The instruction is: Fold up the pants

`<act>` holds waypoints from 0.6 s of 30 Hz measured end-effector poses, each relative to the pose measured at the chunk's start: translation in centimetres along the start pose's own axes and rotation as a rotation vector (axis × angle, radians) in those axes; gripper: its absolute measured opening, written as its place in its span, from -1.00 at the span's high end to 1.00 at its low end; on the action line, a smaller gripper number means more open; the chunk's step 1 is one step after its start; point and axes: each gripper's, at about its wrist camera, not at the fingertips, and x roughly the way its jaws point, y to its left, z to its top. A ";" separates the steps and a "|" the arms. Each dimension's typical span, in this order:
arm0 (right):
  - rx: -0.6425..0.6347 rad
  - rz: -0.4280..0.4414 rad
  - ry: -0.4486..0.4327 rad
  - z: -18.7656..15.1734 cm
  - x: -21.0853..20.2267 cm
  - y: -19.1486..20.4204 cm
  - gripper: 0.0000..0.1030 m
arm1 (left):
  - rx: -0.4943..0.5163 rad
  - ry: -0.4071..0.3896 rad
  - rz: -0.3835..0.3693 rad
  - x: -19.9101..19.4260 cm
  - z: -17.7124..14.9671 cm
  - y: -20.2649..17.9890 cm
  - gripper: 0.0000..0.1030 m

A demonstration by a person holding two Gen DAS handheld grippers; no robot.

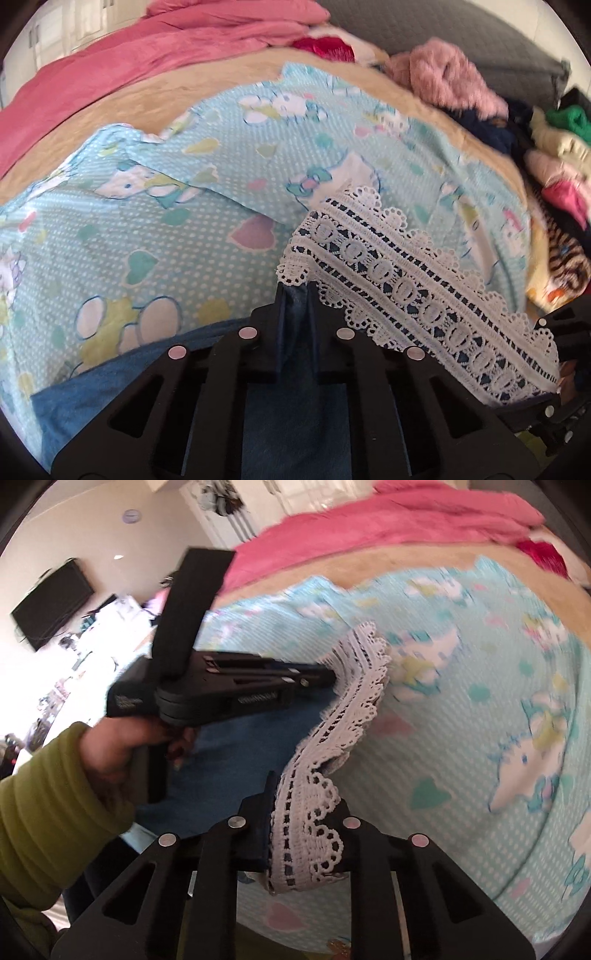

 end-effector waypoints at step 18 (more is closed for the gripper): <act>-0.344 0.157 0.062 3.4 7.6 16.3 0.68 | -0.281 -0.181 0.133 -12.1 -7.6 11.5 0.87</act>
